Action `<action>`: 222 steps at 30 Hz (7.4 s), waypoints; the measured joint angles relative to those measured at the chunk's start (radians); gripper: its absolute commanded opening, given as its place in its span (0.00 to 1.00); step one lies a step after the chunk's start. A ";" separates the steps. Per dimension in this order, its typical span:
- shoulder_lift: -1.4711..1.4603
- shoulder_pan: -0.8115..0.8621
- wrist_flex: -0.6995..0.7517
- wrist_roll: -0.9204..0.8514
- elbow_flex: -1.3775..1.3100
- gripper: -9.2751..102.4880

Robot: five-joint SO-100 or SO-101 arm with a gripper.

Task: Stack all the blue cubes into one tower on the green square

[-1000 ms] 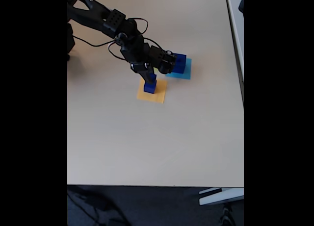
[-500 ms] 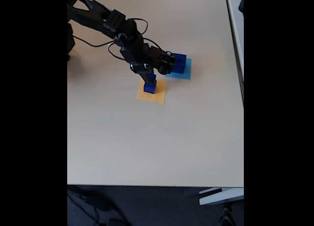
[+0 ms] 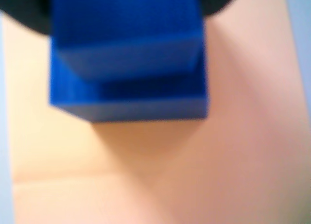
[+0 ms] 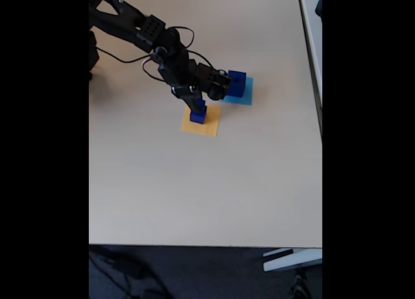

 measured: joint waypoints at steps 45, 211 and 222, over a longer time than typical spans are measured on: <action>0.003 -0.041 0.025 -0.012 0.003 0.33; -0.035 -0.239 -0.204 0.006 -0.066 0.10; 0.110 -0.164 -0.138 0.063 -0.055 0.11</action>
